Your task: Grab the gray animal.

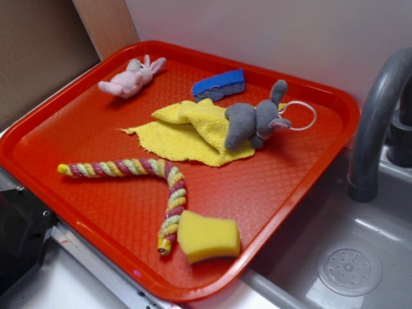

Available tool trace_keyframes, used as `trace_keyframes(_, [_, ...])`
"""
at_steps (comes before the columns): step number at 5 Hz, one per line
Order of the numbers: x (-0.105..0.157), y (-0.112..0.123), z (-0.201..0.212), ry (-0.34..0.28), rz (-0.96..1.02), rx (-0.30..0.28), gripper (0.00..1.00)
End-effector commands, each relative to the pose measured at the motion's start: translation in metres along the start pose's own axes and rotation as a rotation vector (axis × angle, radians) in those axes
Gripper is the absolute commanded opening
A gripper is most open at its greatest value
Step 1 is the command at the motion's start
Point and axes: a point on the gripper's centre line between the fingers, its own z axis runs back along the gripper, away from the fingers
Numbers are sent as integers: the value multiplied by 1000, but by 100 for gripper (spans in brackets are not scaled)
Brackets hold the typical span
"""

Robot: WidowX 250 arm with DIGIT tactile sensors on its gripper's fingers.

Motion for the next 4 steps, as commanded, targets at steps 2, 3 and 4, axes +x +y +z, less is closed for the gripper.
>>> trace_keyframes(2, [23, -10, -10, -141, -127, 1, 100])
trace_keyframes(3, [54, -26, -26, -285, -263, 26, 100])
trace_keyframes(4, [83, -45, -52, -362, -346, -2, 100])
